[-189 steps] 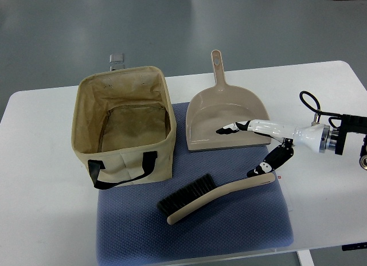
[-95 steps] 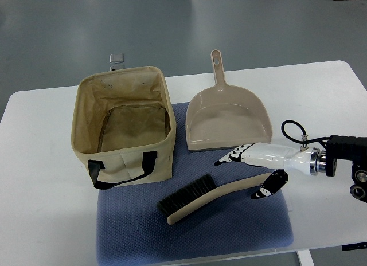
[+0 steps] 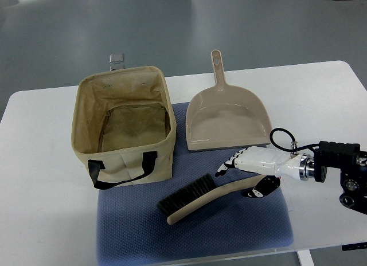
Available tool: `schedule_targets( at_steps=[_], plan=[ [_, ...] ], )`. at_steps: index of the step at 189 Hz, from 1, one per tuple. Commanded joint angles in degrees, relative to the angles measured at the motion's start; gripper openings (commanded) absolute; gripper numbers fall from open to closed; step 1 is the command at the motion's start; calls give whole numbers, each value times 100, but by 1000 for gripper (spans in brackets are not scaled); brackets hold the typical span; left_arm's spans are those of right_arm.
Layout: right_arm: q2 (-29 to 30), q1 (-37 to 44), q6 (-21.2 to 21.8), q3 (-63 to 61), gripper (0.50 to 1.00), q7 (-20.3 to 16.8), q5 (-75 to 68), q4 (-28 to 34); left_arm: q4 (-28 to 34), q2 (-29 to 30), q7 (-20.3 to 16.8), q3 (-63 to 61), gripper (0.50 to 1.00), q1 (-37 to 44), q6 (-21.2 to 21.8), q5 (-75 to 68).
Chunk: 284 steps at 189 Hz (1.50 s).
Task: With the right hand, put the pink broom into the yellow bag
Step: 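Close the right hand on the brush handle and lift it up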
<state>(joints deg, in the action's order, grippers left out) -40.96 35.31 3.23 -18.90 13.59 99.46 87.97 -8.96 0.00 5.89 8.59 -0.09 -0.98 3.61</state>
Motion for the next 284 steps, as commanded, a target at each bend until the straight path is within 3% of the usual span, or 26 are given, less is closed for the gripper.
schedule_targets(
  at_steps=[1, 79, 102, 113, 138, 176, 222, 284],
  plan=[
    [9, -6, -24, 0, 727, -32, 65, -8, 0, 0, 0, 2, 1000, 0, 1, 0],
    [105, -24, -33, 158, 713, -67, 320, -34, 0, 0, 0, 2, 1000, 0, 1, 0],
    [123, -24, -50, 158, 603, -103, 328, -60, 0, 0, 0, 2, 1000, 0, 1, 0],
    [123, -32, -77, 158, 500, -164, 328, -86, 0, 0, 0, 2, 1000, 0, 1, 0],
    [105, -15, -112, 141, 500, -182, 328, -95, 0, 0, 0, 2, 1000, 0, 1, 0],
    [-9, 29, -542, 26, 500, -173, 302, -201, 0, 0, 0, 2, 1000, 0, 1, 0],
    [-562, 424, -929, -439, 500, -94, 188, -280, 0, 0, 0, -7, 1000, 0, 1, 0],
    [-1160, 1180, -938, -580, 500, 21, -225, -570, 0, 0, 0, 2, 1000, 0, 1, 0]
  ],
)
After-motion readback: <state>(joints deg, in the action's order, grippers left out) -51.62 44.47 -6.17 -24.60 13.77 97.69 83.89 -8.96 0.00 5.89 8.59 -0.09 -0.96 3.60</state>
